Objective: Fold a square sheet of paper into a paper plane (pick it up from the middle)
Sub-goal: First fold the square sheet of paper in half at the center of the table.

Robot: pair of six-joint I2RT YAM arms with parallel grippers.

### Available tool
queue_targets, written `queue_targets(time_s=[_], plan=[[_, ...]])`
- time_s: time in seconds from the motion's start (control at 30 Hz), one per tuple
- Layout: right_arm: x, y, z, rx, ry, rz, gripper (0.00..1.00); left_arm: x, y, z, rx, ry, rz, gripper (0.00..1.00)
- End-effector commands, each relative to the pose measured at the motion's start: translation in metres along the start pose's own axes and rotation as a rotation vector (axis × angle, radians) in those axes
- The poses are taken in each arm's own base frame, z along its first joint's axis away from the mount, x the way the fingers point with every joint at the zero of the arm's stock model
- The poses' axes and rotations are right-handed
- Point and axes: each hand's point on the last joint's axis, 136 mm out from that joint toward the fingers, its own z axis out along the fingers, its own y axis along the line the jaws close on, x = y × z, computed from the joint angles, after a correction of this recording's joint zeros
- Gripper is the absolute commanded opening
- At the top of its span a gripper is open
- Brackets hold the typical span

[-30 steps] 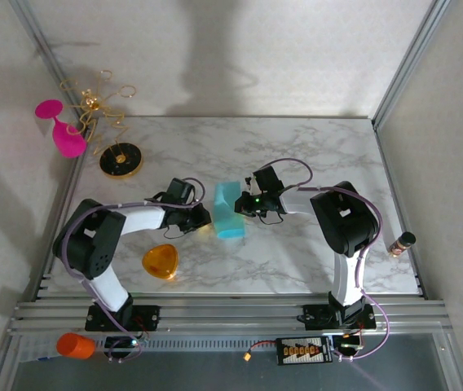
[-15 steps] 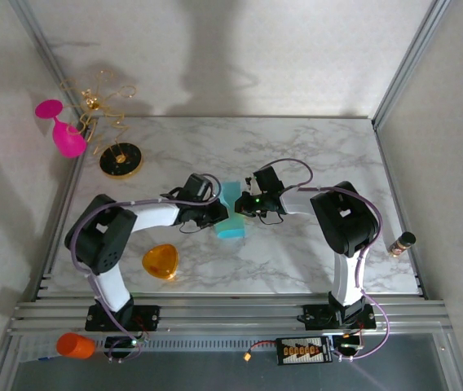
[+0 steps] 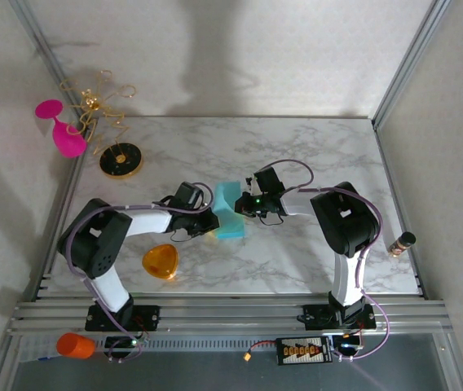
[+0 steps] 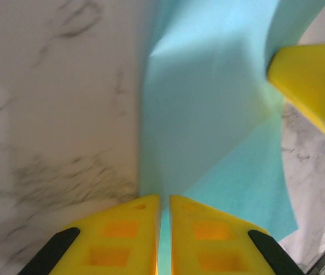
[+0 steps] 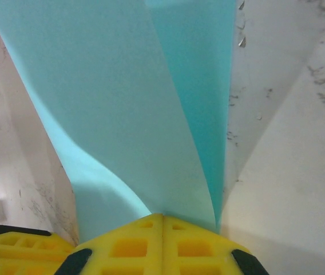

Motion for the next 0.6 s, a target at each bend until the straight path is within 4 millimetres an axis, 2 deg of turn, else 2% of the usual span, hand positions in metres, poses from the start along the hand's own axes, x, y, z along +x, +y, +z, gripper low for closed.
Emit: queue_targets(time_s=[0.0,0.13,0.2,0.33,0.43,0.57], plan=[[0.095,-0.135,0.007,0.467,0.223,0.173,0.00,0.009,0.024,-0.011,-0.106,0.019,-0.028,0.14],[0.099,-0.134,0.010,0.450,0.234,0.187,0.00,-0.006,-0.023,-0.015,0.055,-0.024,-0.035,0.13],[0.101,-0.135,0.010,0.447,0.236,0.193,0.00,-0.009,-0.035,-0.013,0.080,-0.028,-0.032,0.13],[0.100,-0.135,0.011,0.445,0.234,0.196,0.00,-0.009,-0.033,0.000,0.058,-0.009,-0.033,0.13],[0.100,-0.134,0.010,0.446,0.232,0.195,0.00,0.000,-0.028,0.011,0.046,0.024,-0.035,0.13],[0.101,-0.135,0.010,0.448,0.235,0.195,0.00,0.008,-0.019,0.015,0.026,0.046,-0.032,0.13]])
